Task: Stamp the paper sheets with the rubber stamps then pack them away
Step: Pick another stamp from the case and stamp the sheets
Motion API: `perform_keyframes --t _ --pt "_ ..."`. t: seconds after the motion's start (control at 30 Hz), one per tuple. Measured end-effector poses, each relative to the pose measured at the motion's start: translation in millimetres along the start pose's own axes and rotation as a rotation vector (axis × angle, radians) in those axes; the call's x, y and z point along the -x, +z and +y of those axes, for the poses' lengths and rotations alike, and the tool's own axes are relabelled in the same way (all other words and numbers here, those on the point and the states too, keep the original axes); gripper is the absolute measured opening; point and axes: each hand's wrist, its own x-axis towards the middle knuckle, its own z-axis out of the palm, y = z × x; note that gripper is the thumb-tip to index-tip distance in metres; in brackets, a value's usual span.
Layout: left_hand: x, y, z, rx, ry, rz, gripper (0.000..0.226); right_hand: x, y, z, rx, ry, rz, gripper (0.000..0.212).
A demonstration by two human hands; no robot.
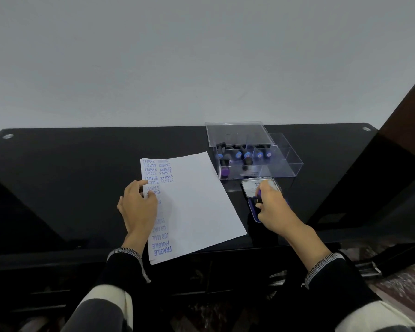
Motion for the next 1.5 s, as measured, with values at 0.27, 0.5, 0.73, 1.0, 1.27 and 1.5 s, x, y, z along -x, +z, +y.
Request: perform_keyframes --t 0.27,0.5,0.73,1.0,1.27,1.5 --pt "-4 1 4 -0.117 -0.019 -0.003 0.025 0 6 1 0.010 -0.018 0.059 0.040" --pt "-15 -3 7 -0.180 0.043 -0.062 0.020 -10 2 -18 0.010 -0.014 0.001 0.032" --pt "-25 -11 -8 -0.156 0.223 -0.211 0.025 -34 44 -82 -0.345 -0.182 0.041 0.020" --pt "-25 -12 -12 -0.226 0.228 -0.243 0.020 -75 113 -123 -0.383 -0.328 0.145 0.024" --pt "-30 -9 -16 -0.277 0.243 -0.217 0.023 -95 137 -132 -0.290 -0.395 0.193 0.032" --pt "-30 -8 -16 -0.279 0.243 -0.207 0.025 -94 145 -129 -0.282 -0.415 0.206 0.037"
